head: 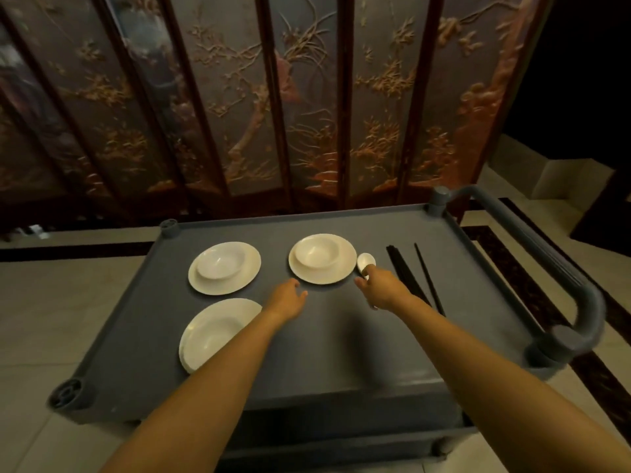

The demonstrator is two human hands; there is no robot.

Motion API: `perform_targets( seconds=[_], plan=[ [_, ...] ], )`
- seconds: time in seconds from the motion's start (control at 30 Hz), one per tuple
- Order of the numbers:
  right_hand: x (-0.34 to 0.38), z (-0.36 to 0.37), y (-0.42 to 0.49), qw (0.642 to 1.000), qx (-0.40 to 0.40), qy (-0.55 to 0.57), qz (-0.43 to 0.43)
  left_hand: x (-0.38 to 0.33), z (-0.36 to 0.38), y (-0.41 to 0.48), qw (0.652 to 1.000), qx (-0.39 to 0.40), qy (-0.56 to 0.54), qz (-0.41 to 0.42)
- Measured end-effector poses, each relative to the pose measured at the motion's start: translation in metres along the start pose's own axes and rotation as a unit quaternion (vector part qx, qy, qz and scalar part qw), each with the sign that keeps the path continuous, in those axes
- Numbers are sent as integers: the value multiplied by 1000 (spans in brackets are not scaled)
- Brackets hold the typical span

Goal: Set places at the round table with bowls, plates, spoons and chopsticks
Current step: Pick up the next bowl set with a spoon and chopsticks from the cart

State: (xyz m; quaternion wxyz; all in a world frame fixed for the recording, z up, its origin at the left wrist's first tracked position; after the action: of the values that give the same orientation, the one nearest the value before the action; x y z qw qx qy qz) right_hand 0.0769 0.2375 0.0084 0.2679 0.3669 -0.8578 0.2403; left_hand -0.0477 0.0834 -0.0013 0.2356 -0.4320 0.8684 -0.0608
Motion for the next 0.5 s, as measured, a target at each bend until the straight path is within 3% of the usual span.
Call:
perform_targets(
  seconds=[0.2,0.33,0.5],
  plan=[
    [-10,-7,89,1000,-6,-22,10,9,-1,62,995,2,-72,-74],
    [-16,-14,135,997,-14,-70,18,17,6,94,973,20,-173,-154],
    [-23,-12,174,992,2,-121,31,17,15,126,941,26,-275,-194]
  ],
)
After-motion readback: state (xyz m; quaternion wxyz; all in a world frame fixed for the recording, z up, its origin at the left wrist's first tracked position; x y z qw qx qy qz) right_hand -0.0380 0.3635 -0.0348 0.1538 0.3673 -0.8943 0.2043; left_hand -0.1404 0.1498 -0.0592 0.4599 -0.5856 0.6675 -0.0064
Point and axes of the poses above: each hand's wrist, its own y-axis towards the middle knuckle, its own z-axis out of the palm, x = y × z, the point moved 4 cm from there along y, towards the middle knuckle, and after that the axes turned 11 degrees about y, right-handed, at the moved point
